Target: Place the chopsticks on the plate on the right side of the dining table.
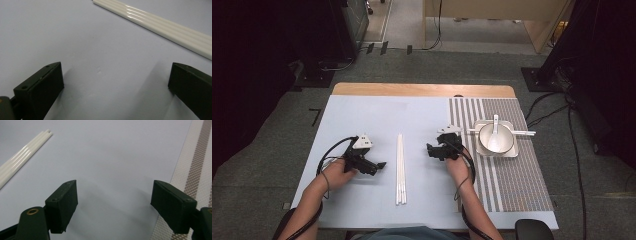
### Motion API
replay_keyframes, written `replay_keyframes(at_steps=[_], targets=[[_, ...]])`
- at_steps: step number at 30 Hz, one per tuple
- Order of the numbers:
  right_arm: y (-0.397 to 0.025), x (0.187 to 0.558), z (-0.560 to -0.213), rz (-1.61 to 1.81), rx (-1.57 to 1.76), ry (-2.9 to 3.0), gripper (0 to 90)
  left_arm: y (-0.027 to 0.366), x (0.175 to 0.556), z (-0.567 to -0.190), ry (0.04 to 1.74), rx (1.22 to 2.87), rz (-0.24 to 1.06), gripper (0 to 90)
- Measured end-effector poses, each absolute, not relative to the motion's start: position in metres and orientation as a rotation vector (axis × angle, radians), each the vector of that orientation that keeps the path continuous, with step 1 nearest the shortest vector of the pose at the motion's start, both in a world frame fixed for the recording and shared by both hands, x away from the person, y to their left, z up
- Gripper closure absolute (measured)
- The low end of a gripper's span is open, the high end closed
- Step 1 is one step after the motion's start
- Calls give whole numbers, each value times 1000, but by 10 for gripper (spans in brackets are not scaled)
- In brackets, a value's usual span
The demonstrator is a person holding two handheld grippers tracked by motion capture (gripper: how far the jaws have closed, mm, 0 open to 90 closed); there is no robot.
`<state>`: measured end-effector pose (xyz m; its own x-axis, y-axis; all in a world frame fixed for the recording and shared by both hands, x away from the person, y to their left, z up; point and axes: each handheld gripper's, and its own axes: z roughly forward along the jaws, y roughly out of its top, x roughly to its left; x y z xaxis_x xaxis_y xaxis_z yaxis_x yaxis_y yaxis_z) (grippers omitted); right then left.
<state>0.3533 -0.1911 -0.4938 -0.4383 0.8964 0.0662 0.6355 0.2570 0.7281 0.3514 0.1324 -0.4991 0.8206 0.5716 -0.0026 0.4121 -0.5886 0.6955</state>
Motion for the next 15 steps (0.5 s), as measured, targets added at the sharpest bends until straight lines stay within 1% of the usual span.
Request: replay_keyframes(at_steps=[7,15], targets=[[-185,343,-500,1005,1356,2179,215,132,351,-499,718,2281,287,0],[-183,343,-501,993,1337,2189,192,132,351,-499,718,2281,286,0]])
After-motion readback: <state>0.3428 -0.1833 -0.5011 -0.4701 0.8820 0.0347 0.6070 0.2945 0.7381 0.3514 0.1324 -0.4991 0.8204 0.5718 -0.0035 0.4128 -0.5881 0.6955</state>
